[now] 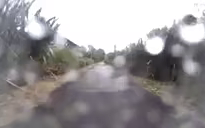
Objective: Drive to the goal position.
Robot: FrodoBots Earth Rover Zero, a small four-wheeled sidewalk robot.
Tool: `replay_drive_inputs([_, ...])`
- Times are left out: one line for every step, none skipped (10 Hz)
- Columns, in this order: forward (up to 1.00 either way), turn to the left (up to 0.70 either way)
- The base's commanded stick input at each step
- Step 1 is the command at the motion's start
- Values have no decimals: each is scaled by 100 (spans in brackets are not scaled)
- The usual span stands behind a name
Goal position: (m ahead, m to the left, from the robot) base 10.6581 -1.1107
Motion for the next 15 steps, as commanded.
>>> replay_drive_inputs([100, 0])
replay_drive_inputs([100, 0])
replay_drive_inputs([100, 0])
replay_drive_inputs([100, 0])
replay_drive_inputs([100, 0])
replay_drive_inputs([100, 0])
replay_drive_inputs([100, 0])
replay_drive_inputs([100, 0])
replay_drive_inputs([100, 0])
replay_drive_inputs([100, 0])
replay_drive_inputs([100, 0])
replay_drive_inputs([100, 0])
replay_drive_inputs([100, 0])
replay_drive_inputs([100, 0])
replay_drive_inputs([100, 0])
